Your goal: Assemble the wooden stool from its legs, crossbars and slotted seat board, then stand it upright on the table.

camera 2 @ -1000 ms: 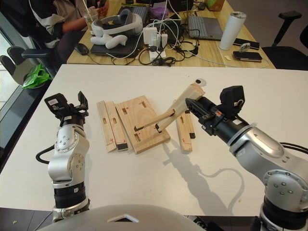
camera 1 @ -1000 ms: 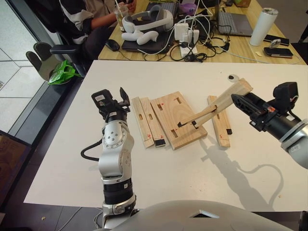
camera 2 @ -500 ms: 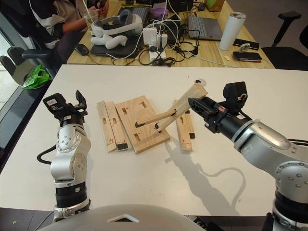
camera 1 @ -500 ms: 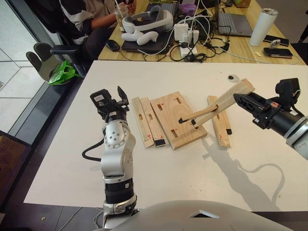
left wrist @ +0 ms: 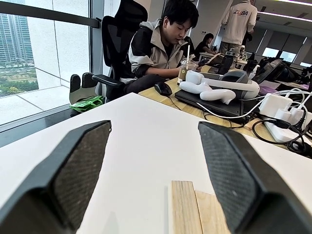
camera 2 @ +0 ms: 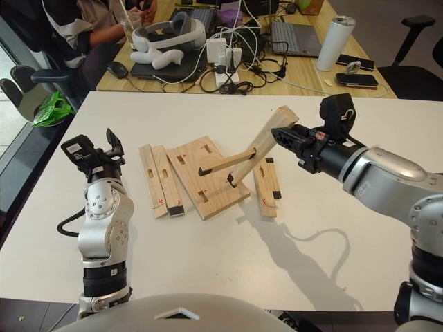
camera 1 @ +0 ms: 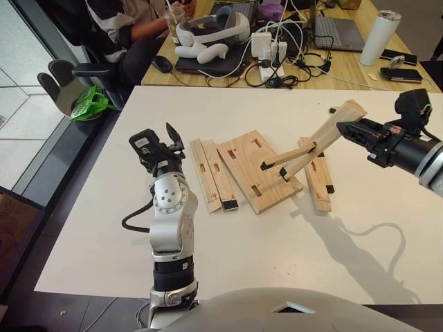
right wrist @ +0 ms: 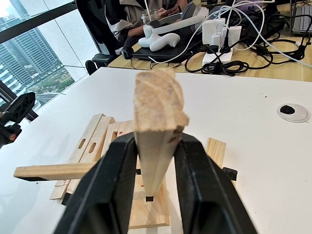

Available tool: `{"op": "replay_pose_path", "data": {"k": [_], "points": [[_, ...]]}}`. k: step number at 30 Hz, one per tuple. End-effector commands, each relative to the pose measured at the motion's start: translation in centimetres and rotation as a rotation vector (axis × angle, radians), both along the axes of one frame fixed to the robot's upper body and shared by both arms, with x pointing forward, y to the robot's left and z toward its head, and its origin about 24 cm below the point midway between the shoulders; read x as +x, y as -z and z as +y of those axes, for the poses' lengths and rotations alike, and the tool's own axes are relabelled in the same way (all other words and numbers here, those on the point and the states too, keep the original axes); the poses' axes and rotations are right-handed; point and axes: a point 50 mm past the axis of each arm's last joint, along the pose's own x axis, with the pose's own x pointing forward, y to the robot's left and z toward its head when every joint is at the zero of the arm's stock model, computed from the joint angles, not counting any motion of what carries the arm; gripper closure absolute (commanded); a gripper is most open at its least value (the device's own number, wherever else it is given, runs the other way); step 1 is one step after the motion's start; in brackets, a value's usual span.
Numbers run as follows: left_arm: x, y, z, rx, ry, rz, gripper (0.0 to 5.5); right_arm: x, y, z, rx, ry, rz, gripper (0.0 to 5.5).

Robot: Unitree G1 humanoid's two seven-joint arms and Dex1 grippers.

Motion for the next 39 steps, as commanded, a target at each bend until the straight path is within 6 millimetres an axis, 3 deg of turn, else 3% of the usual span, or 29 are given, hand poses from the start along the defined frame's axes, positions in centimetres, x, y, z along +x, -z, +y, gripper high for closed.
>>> {"op": "replay_pose_path", "data": {"k": [1, 13, 25, 34, 39], "points": [[0.3, 0.0, -1.7, -0.092, 0.013, -0.012, 2.16, 0.0, -0.1, 0.1, -0.012, -0.013, 0.031, 4.49], [0.1, 0.0, -1.4, -0.092, -0.005, -0.014, 2.16, -1.6, 1.5, -0.2, -0.077, -0.063, 0.161, 4.49], [0.1, 0.2, -2.0, -0.114, -0.030, -0.025, 2.16, 0.6, -0.9, 0.3, -0.052, -0.119, 0.033, 4.49], [1.2, -0.6, -2.9, -0.091, 0.038, -0.046, 2.16, 0.3, 3.6, 2.5, 0.092, 0.015, -0.127, 4.49], [1.0, -0.5, -2.7, -0.082, 0.041, -0.044, 2.16, -0.2, 3.2, 2.9, 0.145, -0.005, -0.181, 4.49]]}}
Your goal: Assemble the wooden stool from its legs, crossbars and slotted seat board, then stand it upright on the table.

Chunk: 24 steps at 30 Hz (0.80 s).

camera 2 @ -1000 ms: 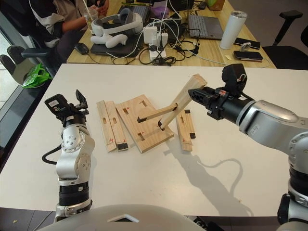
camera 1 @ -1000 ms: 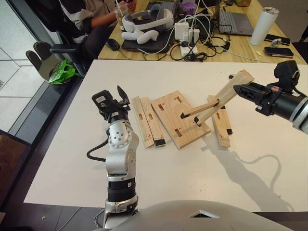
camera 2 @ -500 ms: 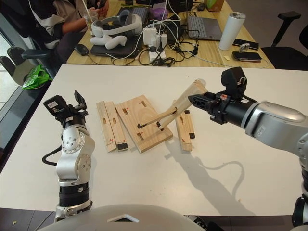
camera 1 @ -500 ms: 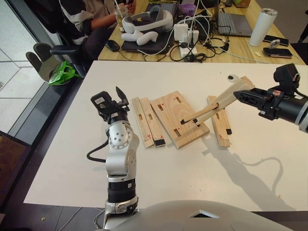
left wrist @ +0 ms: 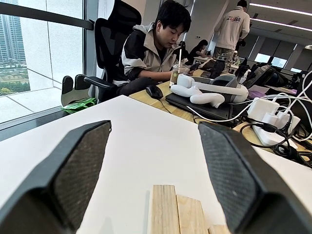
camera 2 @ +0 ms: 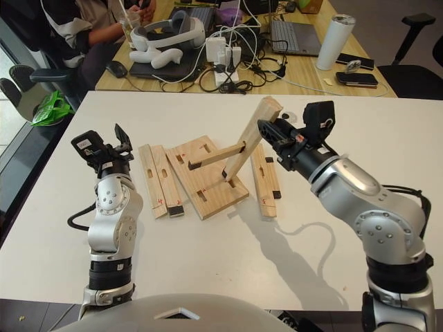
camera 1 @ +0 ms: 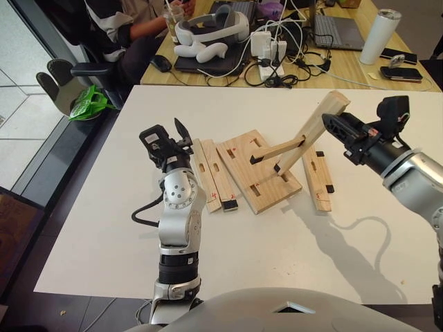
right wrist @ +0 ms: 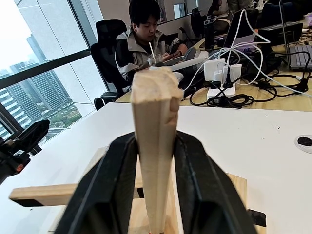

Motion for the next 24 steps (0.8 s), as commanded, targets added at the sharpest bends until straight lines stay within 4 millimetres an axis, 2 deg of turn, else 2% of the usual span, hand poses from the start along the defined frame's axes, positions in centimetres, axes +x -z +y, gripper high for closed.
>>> {"op": "replay_pose_path", "data": {"k": [1, 10, 19, 24], "points": [[0.1, -0.1, -1.3, -0.073, 0.015, -0.003, 2.16, -0.2, 0.0, 0.1, 0.026, -0.040, 0.000, 4.49], [0.0, -0.1, -1.5, -0.077, 0.011, -0.007, 2.16, 0.0, -1.6, -2.8, 0.006, -0.046, -0.026, 4.49], [0.0, -0.1, -1.6, -0.078, 0.017, -0.005, 2.16, -1.0, -0.8, -2.7, 0.021, -0.062, 0.040, 4.49], [0.0, -0.1, -1.7, -0.078, 0.021, -0.003, 2.16, -1.0, -0.4, -2.7, 0.009, -0.040, 0.046, 4.49]]}}
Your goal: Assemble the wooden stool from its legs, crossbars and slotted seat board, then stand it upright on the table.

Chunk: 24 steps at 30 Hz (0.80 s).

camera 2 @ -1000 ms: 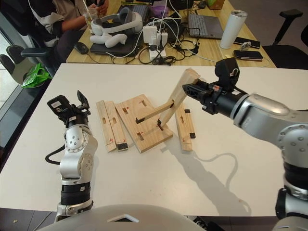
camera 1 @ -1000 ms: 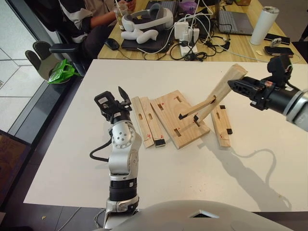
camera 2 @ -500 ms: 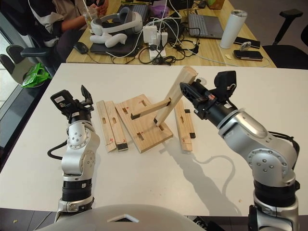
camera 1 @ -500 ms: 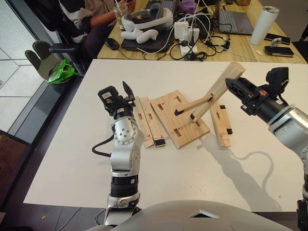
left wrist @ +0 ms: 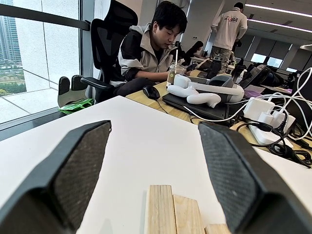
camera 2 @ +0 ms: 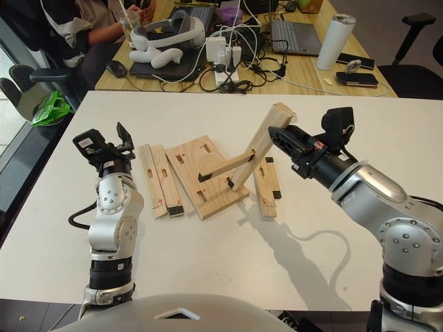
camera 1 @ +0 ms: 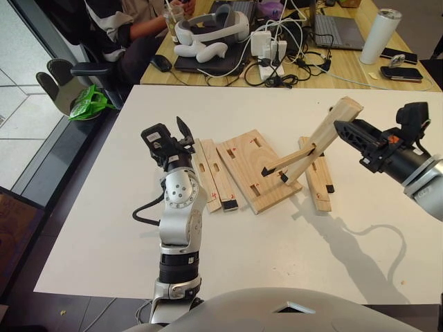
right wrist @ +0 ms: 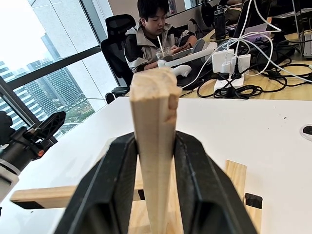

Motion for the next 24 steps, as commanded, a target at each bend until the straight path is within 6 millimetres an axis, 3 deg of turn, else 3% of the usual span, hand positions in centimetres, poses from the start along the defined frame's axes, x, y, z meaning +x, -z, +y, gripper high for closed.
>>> {"op": "replay_pose_path", "data": {"k": [1, 24], "points": [[0.0, -0.1, -1.6, -0.080, 0.020, -0.001, 2.16, 0.1, 0.2, 0.2, -0.017, 0.016, -0.001, 4.49], [-0.1, -0.1, -2.0, -0.075, 0.050, 0.010, 2.16, 1.5, -0.1, 1.3, 0.029, 0.041, -0.066, 4.49]]}}
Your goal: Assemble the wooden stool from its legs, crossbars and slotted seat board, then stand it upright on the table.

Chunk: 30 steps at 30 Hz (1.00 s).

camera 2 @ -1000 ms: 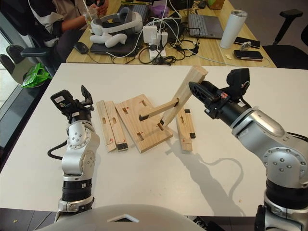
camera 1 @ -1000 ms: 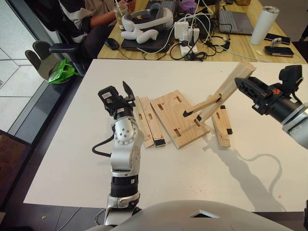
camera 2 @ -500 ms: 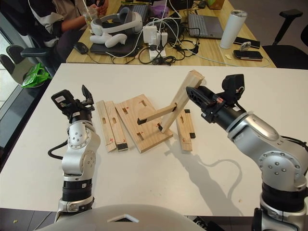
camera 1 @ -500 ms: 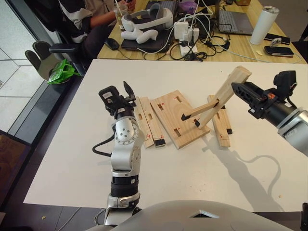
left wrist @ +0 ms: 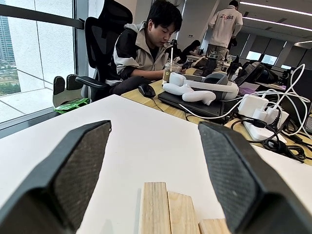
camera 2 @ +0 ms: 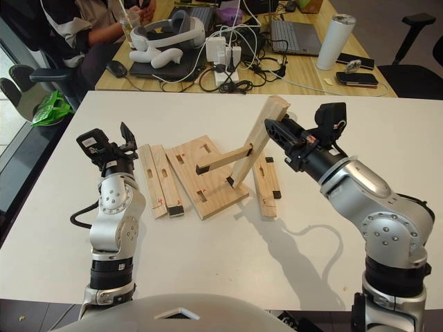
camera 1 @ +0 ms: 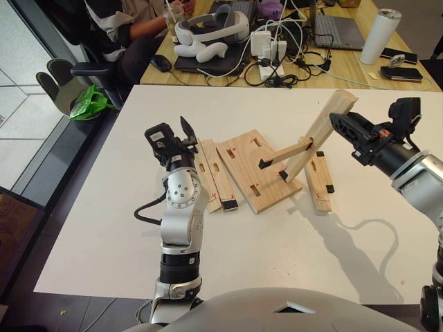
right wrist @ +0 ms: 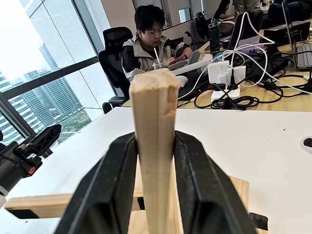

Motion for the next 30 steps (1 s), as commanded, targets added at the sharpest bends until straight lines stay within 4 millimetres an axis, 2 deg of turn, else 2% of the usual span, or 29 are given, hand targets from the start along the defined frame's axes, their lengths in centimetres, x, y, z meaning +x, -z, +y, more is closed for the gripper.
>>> {"op": "replay_pose_path", "data": {"k": [1, 12, 22, 27, 30], "points": [[-0.1, -0.1, -1.5, -0.078, 0.024, 0.007, 2.16, 0.1, -0.2, 0.1, 0.001, 0.015, -0.013, 4.49], [-0.2, 0.0, -1.6, -0.078, 0.028, 0.012, 2.16, 0.2, 0.1, 0.4, 0.004, 0.021, -0.010, 4.49], [0.0, -0.1, -1.6, -0.073, 0.040, 0.011, 2.16, -0.4, 1.5, 0.4, -0.055, 0.033, 0.037, 4.53], [0.1, -0.3, -1.6, -0.069, 0.046, 0.006, 2.16, -2.2, 2.7, 0.7, -0.160, -0.076, 0.056, 4.53], [0.0, -0.2, -1.2, -0.063, 0.038, 0.007, 2.16, -3.6, 3.4, -0.5, -0.233, -0.149, 0.120, 4.53]]}}
